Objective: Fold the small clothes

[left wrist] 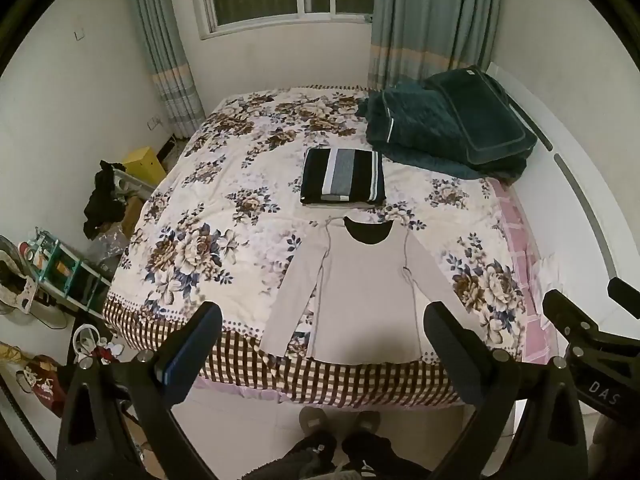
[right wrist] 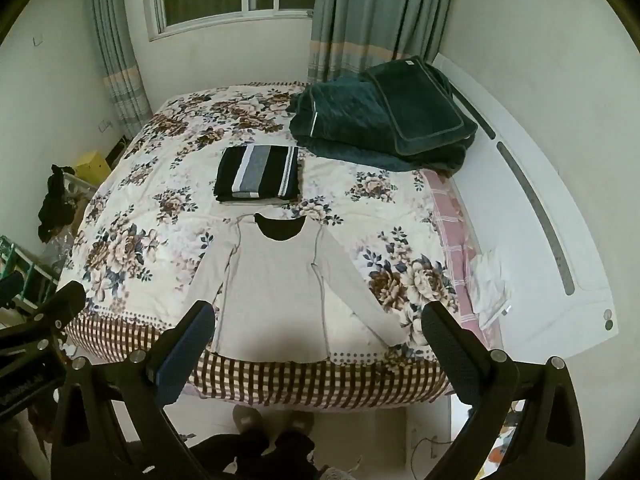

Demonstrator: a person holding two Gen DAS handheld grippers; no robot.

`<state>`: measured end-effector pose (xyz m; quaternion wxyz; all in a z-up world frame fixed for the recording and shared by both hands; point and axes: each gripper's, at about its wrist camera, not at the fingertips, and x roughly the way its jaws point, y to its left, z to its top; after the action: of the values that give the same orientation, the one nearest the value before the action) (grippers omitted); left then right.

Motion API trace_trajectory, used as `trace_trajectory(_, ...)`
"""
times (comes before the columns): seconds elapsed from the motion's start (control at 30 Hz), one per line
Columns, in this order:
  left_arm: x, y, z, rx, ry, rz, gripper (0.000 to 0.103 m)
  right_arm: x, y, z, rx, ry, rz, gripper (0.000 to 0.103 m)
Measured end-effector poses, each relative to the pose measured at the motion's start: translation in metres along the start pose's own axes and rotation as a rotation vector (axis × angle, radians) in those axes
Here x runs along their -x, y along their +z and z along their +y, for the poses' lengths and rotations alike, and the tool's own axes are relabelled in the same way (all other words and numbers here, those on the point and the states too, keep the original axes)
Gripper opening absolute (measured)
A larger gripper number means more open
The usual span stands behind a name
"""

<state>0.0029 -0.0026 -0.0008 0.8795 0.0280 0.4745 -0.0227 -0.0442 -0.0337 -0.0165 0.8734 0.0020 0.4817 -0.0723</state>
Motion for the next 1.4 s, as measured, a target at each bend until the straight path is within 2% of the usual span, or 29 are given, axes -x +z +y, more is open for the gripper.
trace_trajectory(1.4, -0.003, 0.013, -0.003, 0.007, -0.01, -0.009, 0.103, 0.002, 0.008, 0.0, 0.005, -0.006, -0.007, 0.103)
